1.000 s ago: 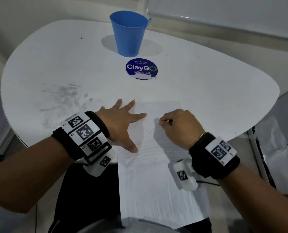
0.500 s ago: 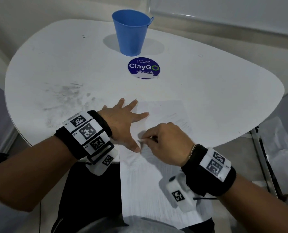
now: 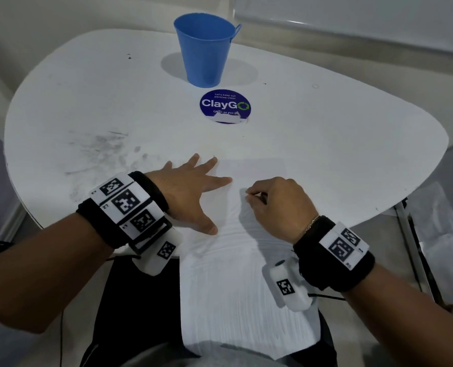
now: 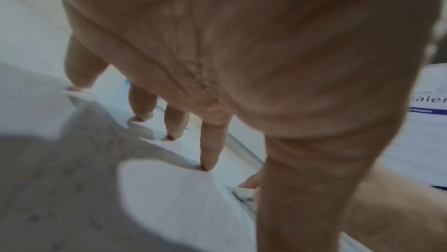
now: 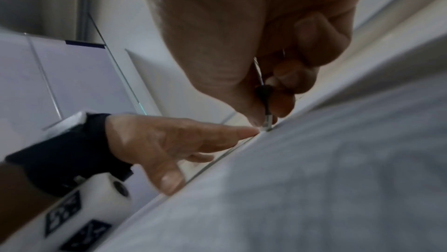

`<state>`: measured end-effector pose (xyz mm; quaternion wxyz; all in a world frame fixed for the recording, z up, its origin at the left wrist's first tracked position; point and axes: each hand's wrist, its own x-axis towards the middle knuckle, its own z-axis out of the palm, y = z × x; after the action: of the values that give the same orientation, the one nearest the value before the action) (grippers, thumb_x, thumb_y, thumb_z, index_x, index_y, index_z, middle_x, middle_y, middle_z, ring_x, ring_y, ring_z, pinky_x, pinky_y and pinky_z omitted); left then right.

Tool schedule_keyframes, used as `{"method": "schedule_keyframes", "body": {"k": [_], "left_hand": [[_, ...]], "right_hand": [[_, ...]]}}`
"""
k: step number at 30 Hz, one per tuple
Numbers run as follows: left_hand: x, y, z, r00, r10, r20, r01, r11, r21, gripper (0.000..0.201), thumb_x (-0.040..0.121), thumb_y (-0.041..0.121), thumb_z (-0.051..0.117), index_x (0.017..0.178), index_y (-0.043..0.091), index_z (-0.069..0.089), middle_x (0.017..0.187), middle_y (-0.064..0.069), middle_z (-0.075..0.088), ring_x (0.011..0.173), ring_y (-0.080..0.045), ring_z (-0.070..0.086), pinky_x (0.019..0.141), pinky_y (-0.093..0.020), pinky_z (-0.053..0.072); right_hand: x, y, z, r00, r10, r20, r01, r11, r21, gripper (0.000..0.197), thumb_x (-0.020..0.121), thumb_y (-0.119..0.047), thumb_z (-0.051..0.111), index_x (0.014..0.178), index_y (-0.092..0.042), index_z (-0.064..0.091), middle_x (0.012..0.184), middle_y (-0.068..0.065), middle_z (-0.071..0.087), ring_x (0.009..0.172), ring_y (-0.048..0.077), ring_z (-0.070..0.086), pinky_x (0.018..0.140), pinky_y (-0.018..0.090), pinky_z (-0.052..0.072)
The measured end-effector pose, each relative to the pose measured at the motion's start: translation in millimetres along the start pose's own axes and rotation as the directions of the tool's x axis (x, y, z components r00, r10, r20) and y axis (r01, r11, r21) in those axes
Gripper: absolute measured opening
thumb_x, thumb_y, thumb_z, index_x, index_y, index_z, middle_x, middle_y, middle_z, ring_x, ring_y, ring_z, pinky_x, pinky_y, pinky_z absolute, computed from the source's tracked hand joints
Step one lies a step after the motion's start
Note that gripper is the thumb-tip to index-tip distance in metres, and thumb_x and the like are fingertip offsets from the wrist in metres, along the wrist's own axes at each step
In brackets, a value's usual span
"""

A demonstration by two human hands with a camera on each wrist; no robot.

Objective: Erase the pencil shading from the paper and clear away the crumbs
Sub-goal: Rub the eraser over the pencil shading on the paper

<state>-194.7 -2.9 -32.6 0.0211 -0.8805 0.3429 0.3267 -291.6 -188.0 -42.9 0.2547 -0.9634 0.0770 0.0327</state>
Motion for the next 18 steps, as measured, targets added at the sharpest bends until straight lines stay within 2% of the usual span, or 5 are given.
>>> {"method": "schedule_keyframes", "body": {"k": [5, 8, 10, 14, 18], "left_hand": [[8, 2, 9, 0.998, 0.028, -0.049, -0.028, 1.000, -0.003, 0.111, 0.073, 0.078, 0.067, 0.153, 0.058, -0.007, 0.163, 0.015, -0.028, 0.151, -0.016, -0.028, 0.123, -0.054, -0.006], [9, 3, 8, 0.999, 0.023, -0.043, -0.023, 1.000, 0.002, 0.113, 0.071, 0.078, 0.068, 0.153, 0.058, -0.007, 0.163, 0.015, -0.028, 0.151, -0.016, -0.027, 0.123, -0.055, -0.004], [9, 3, 7, 0.999, 0.017, -0.038, -0.017, 1.000, 0.008, 0.113, 0.071, 0.078, 0.067, 0.153, 0.058, -0.007, 0.163, 0.014, -0.028, 0.151, -0.017, -0.027, 0.123, -0.056, -0.003], [8, 4, 6, 0.999, 0.014, -0.035, -0.014, 1.000, 0.000, 0.116, 0.069, 0.077, 0.072, 0.152, 0.059, -0.007, 0.163, 0.015, -0.027, 0.151, -0.016, -0.028, 0.123, -0.055, -0.005], [6, 6, 6, 0.999, 0.012, -0.030, -0.012, 1.000, -0.003, 0.117, 0.069, 0.074, 0.073, 0.152, 0.058, -0.007, 0.163, 0.015, -0.027, 0.150, -0.016, -0.029, 0.123, -0.055, -0.005]], "right_hand": [[0, -1, 4, 1.000, -0.029, 0.012, 0.029, 0.999, 0.014, 0.016, 0.094, -0.027, 0.059, 0.092, -0.020, 0.073, 0.059, -0.018, 0.048, 0.068, 0.017, 0.058, 0.067, 0.032, 0.051], [-9, -9, 4, 0.985, -0.111, 0.131, 0.106, 0.994, 0.041, 0.015, 0.093, -0.026, 0.061, 0.093, -0.023, 0.076, 0.052, -0.025, 0.045, 0.059, 0.005, 0.051, 0.062, 0.025, 0.044], [-7, -9, 0, 0.985, -0.105, 0.140, 0.104, 0.994, 0.018, 0.015, 0.092, -0.025, 0.061, 0.094, -0.024, 0.076, 0.055, -0.027, 0.048, 0.064, 0.006, 0.055, 0.066, 0.025, 0.047], [4, 3, -8, 1.000, 0.004, -0.006, -0.004, 1.000, -0.008, 0.017, 0.092, -0.026, 0.059, 0.091, -0.023, 0.076, 0.082, -0.008, 0.073, 0.080, 0.021, 0.067, 0.075, 0.036, 0.056], [-19, -18, 5, 0.979, -0.151, 0.134, 0.151, 0.988, 0.007, 0.018, 0.094, -0.025, 0.059, 0.094, -0.025, 0.077, 0.079, -0.008, 0.072, 0.067, 0.013, 0.059, 0.068, 0.029, 0.049]]}}
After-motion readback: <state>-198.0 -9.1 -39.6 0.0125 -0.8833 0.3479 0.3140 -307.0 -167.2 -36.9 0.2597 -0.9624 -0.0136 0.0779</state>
